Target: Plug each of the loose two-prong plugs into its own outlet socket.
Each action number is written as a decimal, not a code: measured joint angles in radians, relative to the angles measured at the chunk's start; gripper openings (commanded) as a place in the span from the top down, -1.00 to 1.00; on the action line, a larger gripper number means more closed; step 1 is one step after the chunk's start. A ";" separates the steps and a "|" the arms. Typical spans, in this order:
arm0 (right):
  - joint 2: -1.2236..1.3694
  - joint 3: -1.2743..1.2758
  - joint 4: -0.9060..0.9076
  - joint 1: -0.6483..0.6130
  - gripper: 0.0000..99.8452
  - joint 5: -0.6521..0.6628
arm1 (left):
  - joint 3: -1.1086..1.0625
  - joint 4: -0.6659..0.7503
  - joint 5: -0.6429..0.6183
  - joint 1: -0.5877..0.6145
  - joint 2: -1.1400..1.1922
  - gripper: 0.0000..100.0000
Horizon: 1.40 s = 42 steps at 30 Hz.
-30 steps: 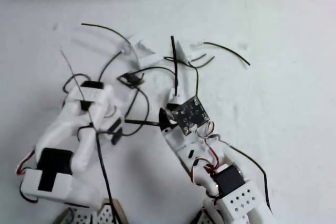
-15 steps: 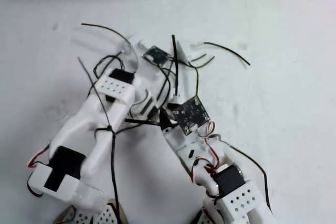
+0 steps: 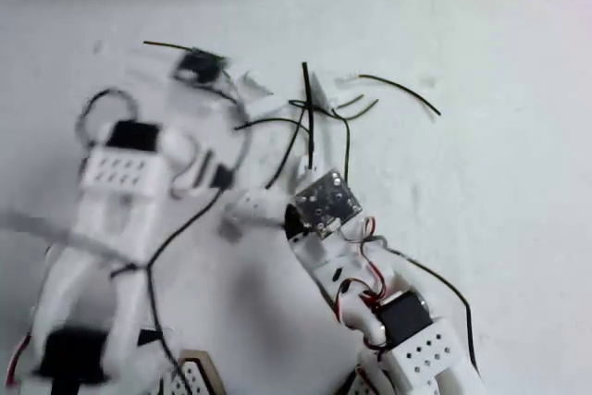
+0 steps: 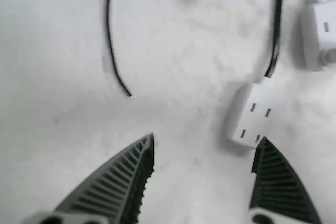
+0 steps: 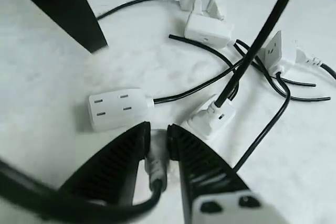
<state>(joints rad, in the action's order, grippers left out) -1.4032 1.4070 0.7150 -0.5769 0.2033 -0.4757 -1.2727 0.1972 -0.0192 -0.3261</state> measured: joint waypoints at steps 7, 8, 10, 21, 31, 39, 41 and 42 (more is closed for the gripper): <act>0.051 -0.103 0.104 -0.098 0.97 0.086 | -0.368 0.112 0.034 0.236 -0.356 0.40; 0.081 -0.118 0.104 -0.117 0.97 0.089 | -0.428 0.138 0.061 0.270 -0.404 0.40; 0.164 -0.164 0.104 -0.141 0.97 0.092 | -0.546 0.193 0.104 0.336 -0.499 0.40; 0.767 -0.534 0.072 -0.153 0.97 0.098 | -0.941 0.276 0.244 0.574 -0.927 0.40; 1.140 -0.687 -0.068 -0.184 0.97 0.098 | -1.054 0.282 0.255 0.583 -1.103 0.40; 1.191 -0.687 -0.123 -0.203 0.97 0.098 | -1.057 0.282 0.255 0.582 -1.111 0.40; 1.211 -0.687 -0.123 -0.203 0.97 0.097 | -1.059 0.282 0.255 0.582 -1.111 0.40; 1.221 -0.689 -0.123 -0.203 0.97 0.097 | -1.059 0.282 0.255 0.582 -1.111 0.40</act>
<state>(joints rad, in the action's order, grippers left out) -0.1818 0.7181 0.5923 -0.7795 0.3000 -1.5344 -0.9904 0.4519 0.5623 -1.4369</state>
